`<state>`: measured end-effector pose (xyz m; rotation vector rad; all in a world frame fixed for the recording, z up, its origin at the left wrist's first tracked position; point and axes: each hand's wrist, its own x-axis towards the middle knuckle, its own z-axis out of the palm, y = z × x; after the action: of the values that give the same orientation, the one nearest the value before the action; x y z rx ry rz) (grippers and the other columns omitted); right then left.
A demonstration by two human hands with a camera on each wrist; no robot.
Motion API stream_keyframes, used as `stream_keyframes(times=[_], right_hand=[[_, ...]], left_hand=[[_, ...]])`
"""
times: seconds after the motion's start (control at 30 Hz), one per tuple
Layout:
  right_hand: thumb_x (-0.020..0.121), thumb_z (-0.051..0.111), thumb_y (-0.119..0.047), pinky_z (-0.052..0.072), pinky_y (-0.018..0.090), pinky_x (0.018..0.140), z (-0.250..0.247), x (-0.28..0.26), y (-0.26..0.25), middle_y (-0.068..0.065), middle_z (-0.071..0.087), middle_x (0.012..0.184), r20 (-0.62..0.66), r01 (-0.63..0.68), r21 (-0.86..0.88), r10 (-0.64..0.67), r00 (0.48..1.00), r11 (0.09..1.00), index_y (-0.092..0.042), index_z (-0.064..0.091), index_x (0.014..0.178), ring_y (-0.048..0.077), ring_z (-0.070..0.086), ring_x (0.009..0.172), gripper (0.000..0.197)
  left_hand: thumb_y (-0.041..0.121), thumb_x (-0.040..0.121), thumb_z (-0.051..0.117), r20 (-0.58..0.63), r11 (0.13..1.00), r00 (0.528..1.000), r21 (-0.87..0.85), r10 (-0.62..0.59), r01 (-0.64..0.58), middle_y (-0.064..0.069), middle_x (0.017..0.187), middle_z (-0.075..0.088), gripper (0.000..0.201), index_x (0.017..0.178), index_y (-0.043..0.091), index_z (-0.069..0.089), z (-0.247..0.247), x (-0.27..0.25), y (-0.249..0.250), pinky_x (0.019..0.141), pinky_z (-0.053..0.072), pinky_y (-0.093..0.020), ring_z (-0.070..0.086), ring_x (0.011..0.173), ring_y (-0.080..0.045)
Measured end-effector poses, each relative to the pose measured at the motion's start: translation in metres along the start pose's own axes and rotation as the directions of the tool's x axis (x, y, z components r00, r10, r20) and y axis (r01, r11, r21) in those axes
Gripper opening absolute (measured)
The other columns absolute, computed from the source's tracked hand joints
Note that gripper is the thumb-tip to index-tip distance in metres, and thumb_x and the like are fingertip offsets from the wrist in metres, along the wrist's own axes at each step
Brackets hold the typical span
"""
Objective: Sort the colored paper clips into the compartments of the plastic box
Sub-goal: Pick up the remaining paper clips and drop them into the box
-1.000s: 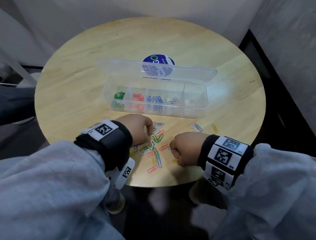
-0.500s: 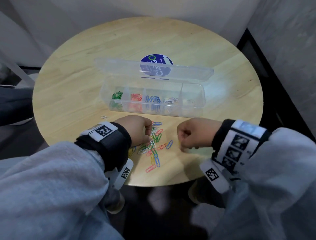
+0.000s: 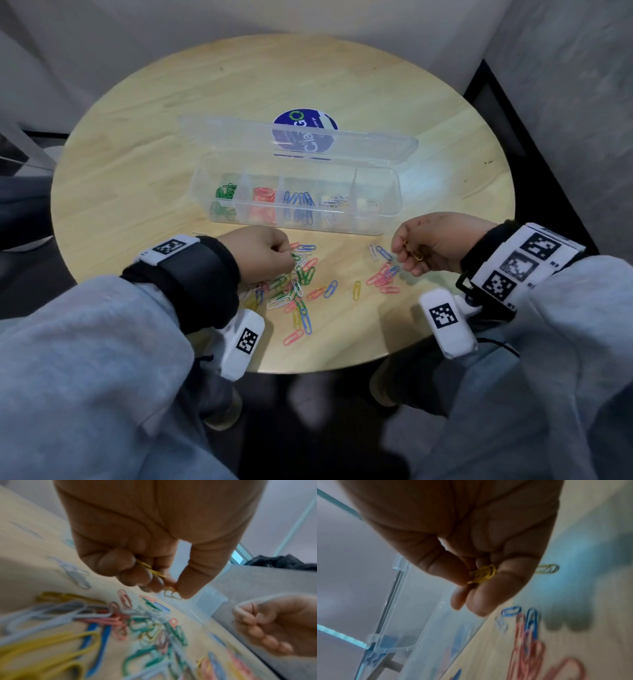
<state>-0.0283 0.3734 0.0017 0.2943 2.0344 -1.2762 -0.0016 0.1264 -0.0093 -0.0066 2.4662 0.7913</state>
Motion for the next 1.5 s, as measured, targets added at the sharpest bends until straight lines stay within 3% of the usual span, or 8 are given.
stream_keyframes(times=[0.27,0.43,0.7,0.83,0.97,1.1,1.3,1.5], right_hand=[[0.084,0.055,-0.016,0.039,0.027,0.058,-0.022,0.001,0.01,0.004,0.053,0.069,-0.328,-0.196,-0.588,-0.009,0.945,0.785,-0.015,0.05,0.071,0.023,0.05,0.067,0.014],[0.083,0.06,-0.023,0.045,0.029,0.075,-0.008,0.005,0.006,0.006,0.062,0.088,-0.336,-0.235,-0.703,-0.023,0.942,0.671,-0.012,0.06,0.085,0.025,0.058,0.088,0.011],[0.08,0.066,-0.023,0.045,0.029,0.075,0.005,0.011,0.004,0.008,0.063,0.09,-0.231,-0.203,-0.783,0.028,0.973,0.588,-0.008,0.067,0.094,0.025,0.059,0.088,0.021],[0.079,0.064,-0.019,0.046,0.03,0.071,0.01,0.003,0.002,0.008,0.06,0.076,-0.138,-0.116,-0.774,0.012,0.99,0.623,-0.009,0.063,0.078,0.023,0.055,0.072,0.01],[0.085,0.049,0.006,0.053,0.025,0.056,0.016,-0.003,-0.001,0.009,0.061,0.059,0.093,0.06,-0.425,-0.022,0.995,0.903,-0.01,0.045,0.067,0.013,0.06,0.046,0.024],[0.084,0.037,0.018,0.051,0.03,0.056,0.023,-0.001,-0.001,0.008,0.059,0.054,0.172,0.112,-0.192,-0.079,0.982,0.975,-0.008,0.047,0.076,0.02,0.057,0.05,0.029],[0.081,0.037,0.014,0.038,0.027,0.052,0.032,0.002,0.0,0.012,0.049,0.066,0.253,0.16,-0.329,-0.076,0.964,0.931,-0.013,0.053,0.082,0.026,0.046,0.062,0.031],[0.074,0.066,-0.013,0.035,0.023,0.052,0.046,0.003,-0.004,-0.006,0.043,0.056,0.181,0.238,-0.748,-0.155,0.971,0.62,-0.027,0.056,0.081,0.009,0.042,0.05,0.019]], left_hand=[[-0.003,0.082,0.051,0.092,0.886,0.996,-0.461,-0.01,0.052,0.0,0.054,0.056,0.023,0.069,0.016,0.052,-0.007,0.0,0.005,0.039,0.038,-0.011,0.048,0.041,-0.005],[-0.009,0.086,0.033,0.16,0.829,0.986,-0.545,-0.043,0.124,-0.001,0.049,0.054,0.042,0.078,0.014,0.067,-0.006,0.001,0.011,0.038,0.036,-0.013,0.044,0.036,-0.007],[0.004,0.09,0.028,0.239,0.644,0.97,-0.736,-0.038,0.206,-0.003,0.058,0.046,0.033,0.069,0.009,0.052,-0.004,0.0,0.013,0.032,0.033,-0.012,0.045,0.036,-0.008],[0.004,0.092,0.04,0.211,0.764,0.976,-0.619,-0.059,0.181,0.002,0.05,0.046,0.024,0.076,0.014,0.054,0.003,-0.001,0.018,0.032,0.027,-0.012,0.039,0.032,-0.004],[-0.006,0.089,0.038,0.208,0.775,0.976,-0.606,-0.065,0.181,0.007,0.032,0.043,0.026,0.083,0.016,0.049,0.007,-0.001,0.018,0.034,0.023,-0.011,0.034,0.026,-0.003],[-0.008,0.087,0.034,0.203,0.752,0.976,-0.631,-0.077,0.19,-0.005,0.057,0.048,0.031,0.09,0.017,0.051,0.004,-0.002,0.018,0.037,0.029,-0.014,0.041,0.032,-0.009],[0.003,0.072,0.048,0.26,0.884,0.965,-0.459,0.043,0.084,-0.001,0.066,0.047,0.024,0.086,0.02,0.057,0.006,-0.008,0.017,0.046,0.03,-0.021,0.041,0.048,-0.013],[0.016,0.058,0.045,0.274,0.983,0.96,-0.181,0.053,-0.002,0.0,0.065,0.048,0.027,0.08,0.025,0.059,0.007,-0.012,0.013,0.051,0.03,-0.024,0.037,0.049,-0.014]])
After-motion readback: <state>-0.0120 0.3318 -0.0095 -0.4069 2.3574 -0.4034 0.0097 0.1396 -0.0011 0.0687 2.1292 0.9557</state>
